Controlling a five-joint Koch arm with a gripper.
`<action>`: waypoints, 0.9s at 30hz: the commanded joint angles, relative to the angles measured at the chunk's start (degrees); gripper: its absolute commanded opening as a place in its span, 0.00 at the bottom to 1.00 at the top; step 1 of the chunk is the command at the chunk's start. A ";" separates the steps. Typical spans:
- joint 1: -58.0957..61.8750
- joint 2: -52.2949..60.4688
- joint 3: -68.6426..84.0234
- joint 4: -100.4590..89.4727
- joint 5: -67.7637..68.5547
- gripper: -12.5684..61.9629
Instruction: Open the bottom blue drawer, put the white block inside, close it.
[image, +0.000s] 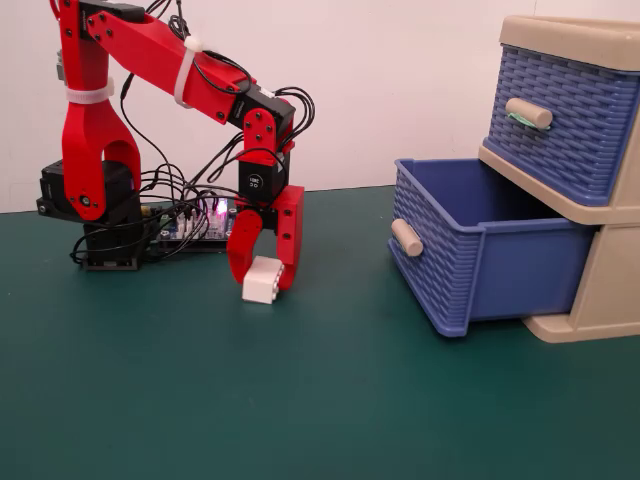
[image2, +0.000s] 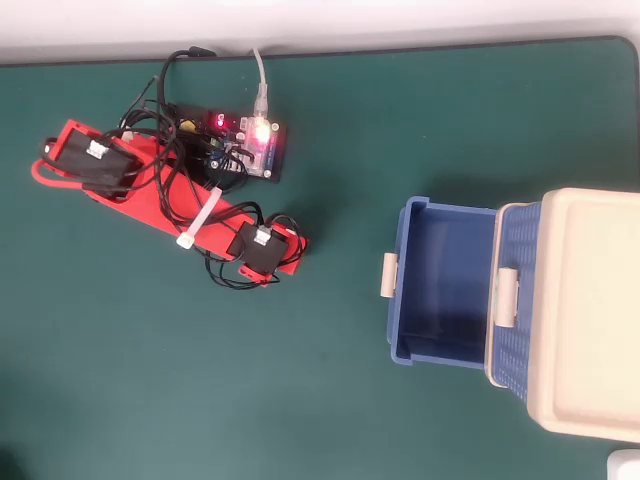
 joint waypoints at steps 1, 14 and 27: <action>-1.32 1.41 -1.58 2.72 0.79 0.06; -2.46 8.96 -47.55 22.41 -4.39 0.06; -9.58 -32.17 -104.41 22.59 -12.92 0.06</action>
